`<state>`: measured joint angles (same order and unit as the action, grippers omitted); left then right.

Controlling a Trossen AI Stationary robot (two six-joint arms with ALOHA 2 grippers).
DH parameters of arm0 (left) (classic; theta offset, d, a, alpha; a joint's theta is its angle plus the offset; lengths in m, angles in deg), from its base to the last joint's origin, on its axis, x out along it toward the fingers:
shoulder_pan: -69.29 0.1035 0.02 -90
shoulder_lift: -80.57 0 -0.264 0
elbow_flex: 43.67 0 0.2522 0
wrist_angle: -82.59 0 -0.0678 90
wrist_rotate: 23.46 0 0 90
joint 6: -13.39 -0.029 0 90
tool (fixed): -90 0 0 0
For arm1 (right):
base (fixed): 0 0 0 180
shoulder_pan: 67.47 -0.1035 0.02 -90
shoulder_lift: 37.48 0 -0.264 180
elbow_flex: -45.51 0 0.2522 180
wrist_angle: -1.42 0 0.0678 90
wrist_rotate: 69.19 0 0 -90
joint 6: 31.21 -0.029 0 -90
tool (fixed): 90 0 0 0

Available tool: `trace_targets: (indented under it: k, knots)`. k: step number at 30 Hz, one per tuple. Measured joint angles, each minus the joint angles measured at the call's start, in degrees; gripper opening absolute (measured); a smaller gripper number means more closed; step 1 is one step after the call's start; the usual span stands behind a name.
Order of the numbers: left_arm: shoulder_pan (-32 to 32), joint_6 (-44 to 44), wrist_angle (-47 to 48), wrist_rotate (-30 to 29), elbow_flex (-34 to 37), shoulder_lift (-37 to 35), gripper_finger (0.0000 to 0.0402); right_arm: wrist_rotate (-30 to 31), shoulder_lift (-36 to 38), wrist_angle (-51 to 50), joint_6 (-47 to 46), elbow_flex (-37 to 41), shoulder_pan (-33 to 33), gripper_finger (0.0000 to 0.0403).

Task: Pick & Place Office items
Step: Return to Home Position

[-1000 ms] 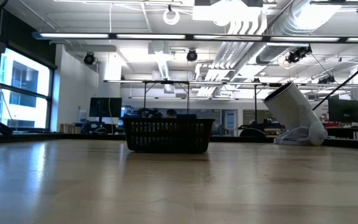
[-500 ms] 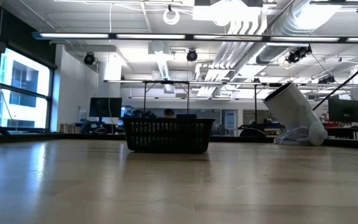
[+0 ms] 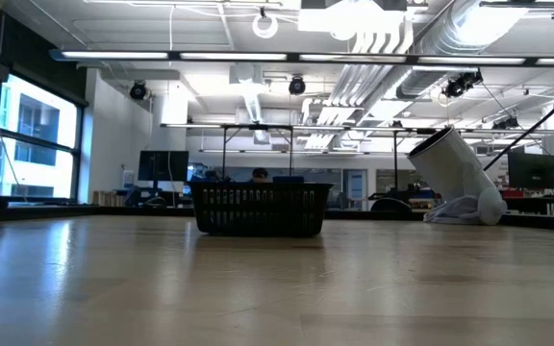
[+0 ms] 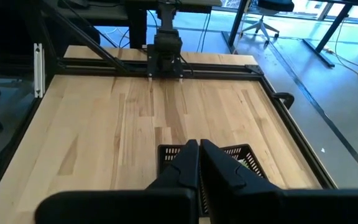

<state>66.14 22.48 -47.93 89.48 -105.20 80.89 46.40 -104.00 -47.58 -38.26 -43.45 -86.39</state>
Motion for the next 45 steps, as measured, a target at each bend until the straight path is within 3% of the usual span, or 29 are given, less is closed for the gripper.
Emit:
trace_targets:
  k: [4, 11, 19, 26, 35, 40, 45]
  knots:
    - [4.73, 0.0, 0.34, 0.98, -0.1, 0.0, 0.0001, 0.01, 0.0, -0.06, 0.49, 0.0, -0.57, 0.0002]
    - [9.09, -0.9, 4.55, -7.49, -2.5, 0.0, 0.0001, 4.96, 1.43, -0.63, 0.83, 0.0, -2.54, 0.0002]
    - [11.22, -1.53, 6.03, -5.66, -2.58, 0.0, 0.0001, 10.59, 5.75, -3.35, -1.08, 0.0, -6.99, 0.0002]
    - [11.91, -1.57, 5.92, -4.77, -2.58, 0.0, 0.0001, 21.2, 11.07, -10.81, -7.08, 0.37, -12.77, 0.0002]
    - [11.91, -1.73, 6.96, -4.7, -2.29, 0.0, 0.0001, 26.75, 24.15, -8.86, -13.41, 12.85, -20.8, 0.0002]
    - [11.91, -1.75, 7.97, -4.82, -1.47, 0.0, 0.0001, 26.89, 29.28, 1.45, -6.86, 19.52, -24.81, 0.0002]
    - [11.9, 1.94, 9.5, -5.18, 2.24, -0.02, 0.0001, 29.36, 33.39, 5.57, -4.2, 22.67, -27.25, 0.0002]
